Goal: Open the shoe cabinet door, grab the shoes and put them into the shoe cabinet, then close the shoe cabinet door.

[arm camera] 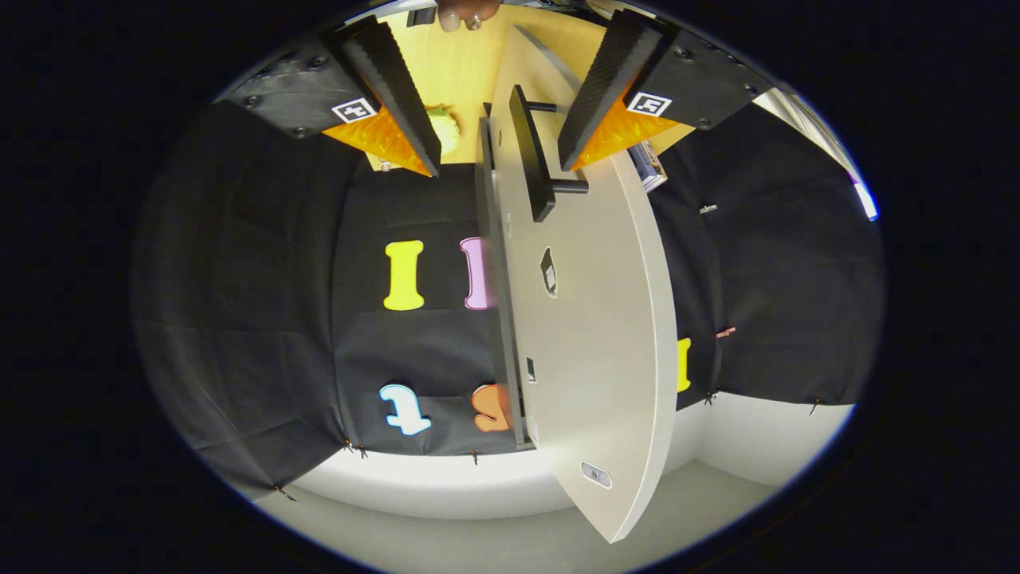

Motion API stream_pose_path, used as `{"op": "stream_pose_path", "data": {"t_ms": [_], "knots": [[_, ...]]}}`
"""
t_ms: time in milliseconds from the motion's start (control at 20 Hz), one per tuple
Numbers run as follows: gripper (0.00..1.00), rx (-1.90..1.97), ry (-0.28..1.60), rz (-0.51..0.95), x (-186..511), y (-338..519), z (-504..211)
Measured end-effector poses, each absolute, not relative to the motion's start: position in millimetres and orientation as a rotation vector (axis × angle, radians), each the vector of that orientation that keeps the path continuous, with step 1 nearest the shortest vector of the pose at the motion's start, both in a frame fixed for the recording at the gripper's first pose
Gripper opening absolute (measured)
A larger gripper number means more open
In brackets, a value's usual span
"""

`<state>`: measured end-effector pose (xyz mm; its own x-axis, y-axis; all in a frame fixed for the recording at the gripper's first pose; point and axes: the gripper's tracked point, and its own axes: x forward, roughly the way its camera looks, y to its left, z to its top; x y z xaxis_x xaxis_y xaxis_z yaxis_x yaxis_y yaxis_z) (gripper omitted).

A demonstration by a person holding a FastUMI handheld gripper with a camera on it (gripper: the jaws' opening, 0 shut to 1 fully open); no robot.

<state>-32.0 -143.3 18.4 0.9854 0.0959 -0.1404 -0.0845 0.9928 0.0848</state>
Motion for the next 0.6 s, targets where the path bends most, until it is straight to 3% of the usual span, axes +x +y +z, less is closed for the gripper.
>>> {"op": "stream_pose_path", "data": {"t_ms": [300, 600], "knots": [[0.98, 0.074, 0.148, 0.138, -23, -82, 13], [0.98, 0.078, 0.133, 0.08, -5, -31, 10]]}}
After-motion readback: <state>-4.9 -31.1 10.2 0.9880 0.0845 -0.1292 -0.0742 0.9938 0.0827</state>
